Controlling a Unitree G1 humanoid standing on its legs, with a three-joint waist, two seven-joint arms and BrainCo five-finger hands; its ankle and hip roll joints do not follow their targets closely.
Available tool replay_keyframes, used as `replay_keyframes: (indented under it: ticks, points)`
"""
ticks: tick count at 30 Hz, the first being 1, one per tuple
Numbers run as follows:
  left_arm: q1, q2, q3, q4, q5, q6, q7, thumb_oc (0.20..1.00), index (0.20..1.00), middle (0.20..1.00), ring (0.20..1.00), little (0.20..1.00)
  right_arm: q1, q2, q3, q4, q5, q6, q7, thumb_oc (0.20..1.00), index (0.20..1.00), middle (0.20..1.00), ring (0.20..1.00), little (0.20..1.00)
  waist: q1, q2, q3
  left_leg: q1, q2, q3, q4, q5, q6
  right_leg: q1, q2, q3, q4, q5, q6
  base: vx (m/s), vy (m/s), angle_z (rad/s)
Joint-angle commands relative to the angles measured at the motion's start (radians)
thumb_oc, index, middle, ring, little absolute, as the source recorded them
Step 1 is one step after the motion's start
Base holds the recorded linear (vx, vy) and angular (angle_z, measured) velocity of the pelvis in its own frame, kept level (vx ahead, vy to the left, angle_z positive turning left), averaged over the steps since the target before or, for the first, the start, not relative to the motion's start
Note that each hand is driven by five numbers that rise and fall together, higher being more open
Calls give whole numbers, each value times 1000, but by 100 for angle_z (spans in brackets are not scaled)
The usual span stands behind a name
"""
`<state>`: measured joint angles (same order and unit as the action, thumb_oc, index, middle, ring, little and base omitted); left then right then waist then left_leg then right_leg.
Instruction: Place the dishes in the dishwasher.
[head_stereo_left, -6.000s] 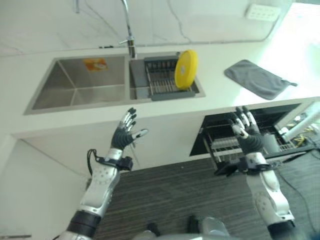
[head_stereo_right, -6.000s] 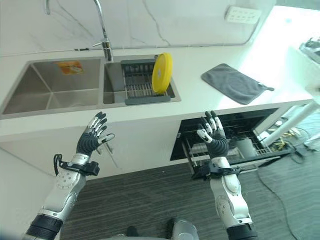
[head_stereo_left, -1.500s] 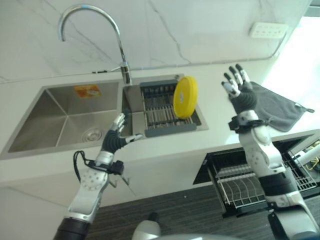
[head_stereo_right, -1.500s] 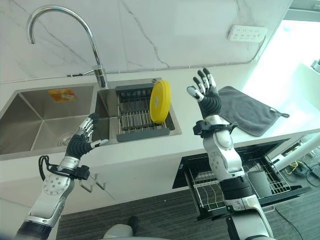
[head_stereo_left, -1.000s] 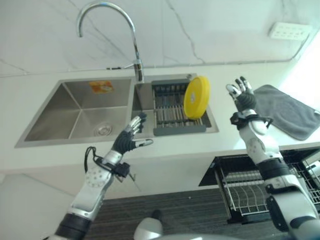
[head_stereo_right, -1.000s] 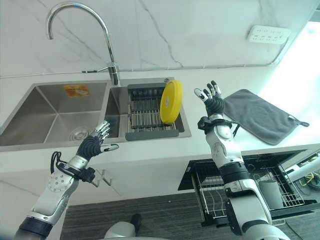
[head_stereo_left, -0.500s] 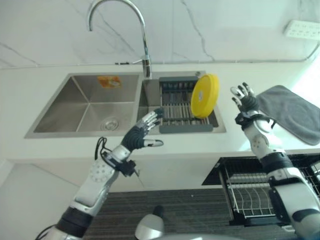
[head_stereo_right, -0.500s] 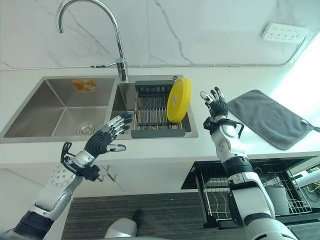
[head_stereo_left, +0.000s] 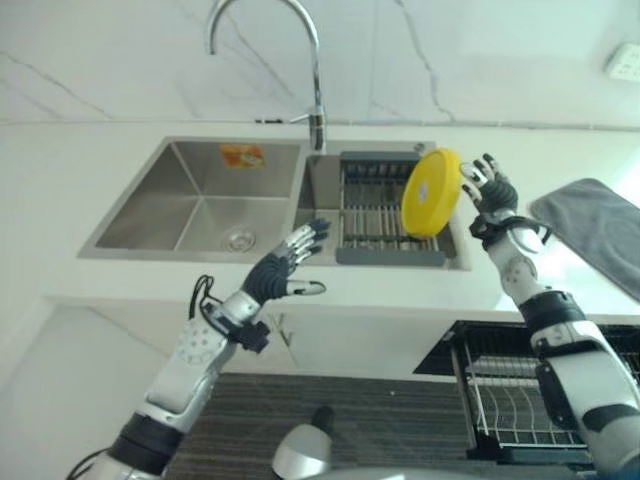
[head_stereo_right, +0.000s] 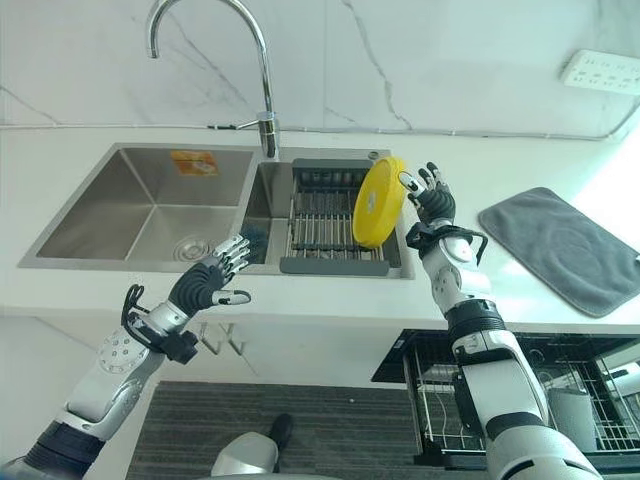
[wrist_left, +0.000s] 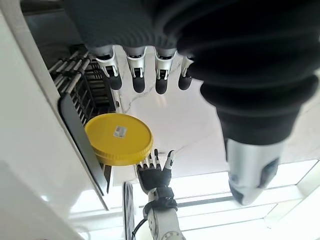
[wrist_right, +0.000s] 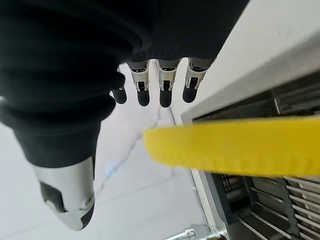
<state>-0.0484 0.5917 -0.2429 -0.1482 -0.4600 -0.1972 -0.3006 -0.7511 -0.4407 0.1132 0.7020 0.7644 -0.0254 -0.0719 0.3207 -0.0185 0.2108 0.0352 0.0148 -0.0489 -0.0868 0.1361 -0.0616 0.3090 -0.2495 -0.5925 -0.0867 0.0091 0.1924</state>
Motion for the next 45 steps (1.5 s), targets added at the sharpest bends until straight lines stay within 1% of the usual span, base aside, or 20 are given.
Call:
replay_keyframes:
  ticks: [1,7,22,26,28,32,33,34,38,39,41,43,45]
  points:
    - [-25,20,-38,-37,-41,-47,-2,1000,1000,1000,1000,1000,-114,-80,57,-5,-19,-31,13,1000,1000,1000,1000,1000,30,15,-37,51,53,26,-1,-52,-25,-30,-47,2,40,92,18,35,11,2]
    - [-14,29,-28,-40,-45,-53,-3,1000,1000,1000,1000,1000,-120,-92,54,21,-13,-29,2,1000,1000,1000,1000,1000,41,21,-24,42,49,8,-1,-46,-22,-35,-51,0,47,92,19,0,0,0]
    - [-5,26,-23,-49,-42,-60,4,1000,1000,1000,1000,1000,-130,-77,78,41,-22,-16,1,1000,1000,1000,1000,1000,49,34,-1,34,45,-13,0,-35,-21,-43,-57,9,57,93,19,7,3,3]
    - [-8,24,-22,-48,-42,-60,4,1000,1000,1000,1000,1000,-136,-72,87,33,-53,1,11,1000,1000,1000,1000,1000,50,34,5,31,44,-18,2,-34,-21,-46,-59,10,59,94,19,0,0,0]
    - [-11,21,-23,-46,-42,-58,5,1000,1000,1000,1000,1000,-143,-68,107,34,-96,12,13,1000,1000,1000,1000,1000,52,34,6,29,44,-18,3,-32,-22,-46,-59,11,59,94,19,0,0,0]
    - [-8,20,-21,-49,-43,-49,2,1000,1000,1000,1000,1000,-147,-71,123,39,-127,39,-5,1000,1000,1000,1000,1000,53,32,7,31,45,-18,2,-31,-22,-44,-59,8,60,95,19,0,0,0]
    - [-8,22,-21,-50,-45,-47,-1,1000,1000,1000,1000,1000,-153,-74,124,48,-150,51,-14,934,934,934,934,934,55,31,6,31,45,-19,2,-31,-23,-44,-59,8,60,95,20,0,0,0]
    - [-7,21,-21,-51,-46,-43,-2,1000,1000,1000,1000,1000,-159,-81,130,60,-193,61,-27,200,200,200,200,200,56,31,7,31,44,-19,3,-31,-23,-44,-60,8,61,94,20,0,0,0]
    - [-6,17,-26,-50,-46,-41,1,1000,1000,1000,1000,1000,-172,-89,145,90,-206,73,-47,200,200,200,200,200,58,32,10,29,44,-19,3,-29,-23,-44,-61,8,62,96,20,0,0,0]
    - [-10,17,-31,-51,-50,-37,4,1000,1000,1000,1000,1000,-182,-94,154,108,-241,71,-55,200,200,200,200,200,59,32,12,27,43,-20,3,-28,-23,-45,-62,8,62,98,21,0,0,0]
    - [-16,16,-38,-47,-65,-35,5,1000,1000,1000,1000,1000,-193,-98,164,123,-258,43,-68,200,200,200,200,200,61,34,17,23,42,-20,4,-26,-23,-50,-64,8,64,102,21,-15,14,0]
    - [-21,13,-43,-45,-78,-39,4,1000,1000,1000,1000,1000,-197,-101,168,134,-282,4,-37,200,200,200,200,200,61,36,18,19,41,-21,4,-25,-22,-53,-66,8,64,103,21,-41,27,1]
    - [-34,6,-58,-37,-90,-40,-22,1000,1000,1000,1000,1000,-201,-103,178,144,-288,-35,-53,200,200,200,200,200,60,39,23,16,42,-15,5,-25,-21,-57,-68,3,67,105,21,-45,16,1]
